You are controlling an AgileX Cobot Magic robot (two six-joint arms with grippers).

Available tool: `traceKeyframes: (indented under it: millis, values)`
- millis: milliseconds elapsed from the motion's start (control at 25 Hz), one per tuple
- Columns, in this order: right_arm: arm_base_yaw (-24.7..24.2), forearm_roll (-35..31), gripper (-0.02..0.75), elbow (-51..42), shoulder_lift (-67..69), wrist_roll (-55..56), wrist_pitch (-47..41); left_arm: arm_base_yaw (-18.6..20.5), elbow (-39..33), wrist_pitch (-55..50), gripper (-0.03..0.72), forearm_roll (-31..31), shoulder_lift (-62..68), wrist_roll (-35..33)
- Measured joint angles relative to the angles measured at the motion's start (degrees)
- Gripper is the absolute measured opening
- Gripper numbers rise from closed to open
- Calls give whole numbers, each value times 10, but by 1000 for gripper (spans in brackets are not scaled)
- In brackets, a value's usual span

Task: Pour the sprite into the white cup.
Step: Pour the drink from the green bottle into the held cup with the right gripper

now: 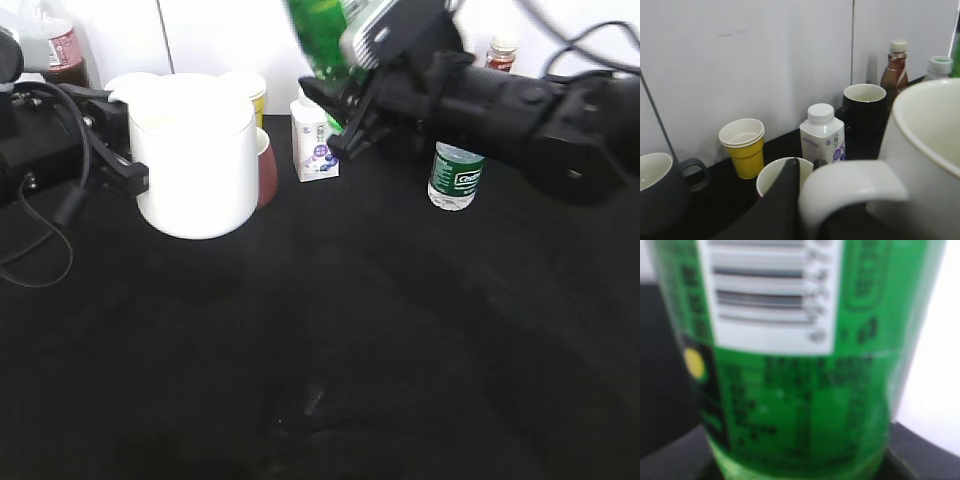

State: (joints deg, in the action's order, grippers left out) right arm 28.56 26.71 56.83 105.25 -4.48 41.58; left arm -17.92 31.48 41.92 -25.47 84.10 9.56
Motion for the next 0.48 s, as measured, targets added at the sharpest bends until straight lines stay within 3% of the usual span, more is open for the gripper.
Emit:
traceKeyframes:
  millis: [80,240,480]
  values:
    - [0,-9,394,20,13,-108,-5,0,0,0,55,-1,0,0]
    - [0,-123,393,28,21,-385,-6,0,0,2,55,11,0,0]
    - [0,-227,382,28,22,-590,-5,0,0,-2,55,47,20,0]
